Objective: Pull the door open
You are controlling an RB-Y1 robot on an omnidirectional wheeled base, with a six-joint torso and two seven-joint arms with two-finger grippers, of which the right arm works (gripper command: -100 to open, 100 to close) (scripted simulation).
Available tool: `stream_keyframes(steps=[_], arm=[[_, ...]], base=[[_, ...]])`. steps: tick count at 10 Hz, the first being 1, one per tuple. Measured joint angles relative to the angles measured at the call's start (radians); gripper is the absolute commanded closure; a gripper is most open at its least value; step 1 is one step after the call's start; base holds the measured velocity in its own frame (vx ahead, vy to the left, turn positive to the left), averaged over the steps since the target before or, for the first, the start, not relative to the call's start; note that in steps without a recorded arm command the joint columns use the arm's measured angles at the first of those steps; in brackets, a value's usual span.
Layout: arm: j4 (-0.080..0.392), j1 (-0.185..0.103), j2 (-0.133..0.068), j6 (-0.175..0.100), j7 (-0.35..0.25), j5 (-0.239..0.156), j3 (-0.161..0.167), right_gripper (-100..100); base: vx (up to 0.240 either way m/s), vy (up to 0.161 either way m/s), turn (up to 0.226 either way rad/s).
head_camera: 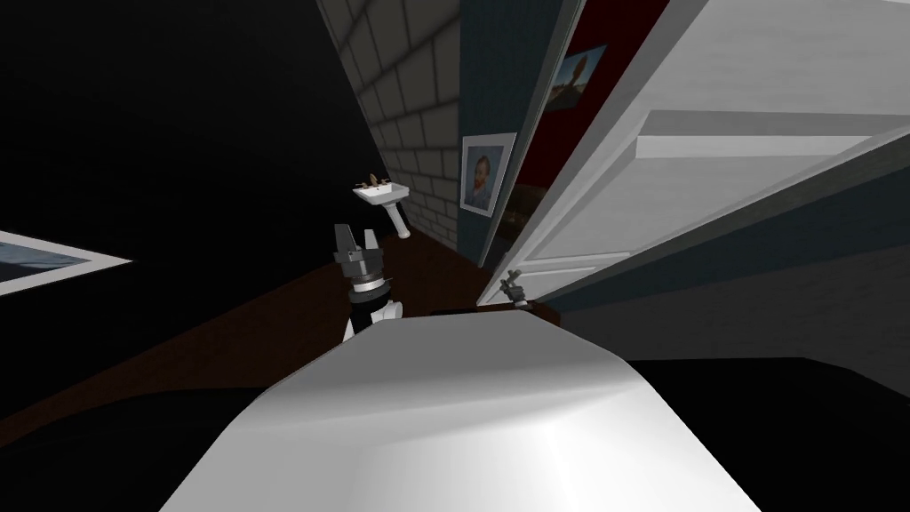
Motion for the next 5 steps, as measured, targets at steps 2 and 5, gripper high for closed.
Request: stream_keyframes(steps=[2,5], arm=[[0.017,0.001,-0.005,-0.013,-0.007,0.004,0.004,100],[0.011,0.02,-0.017,-0.042,-0.02,0.014,0.012,100]], base=[[-0.162,-0.046,0.137],[-0.198,-0.082,0.139]])
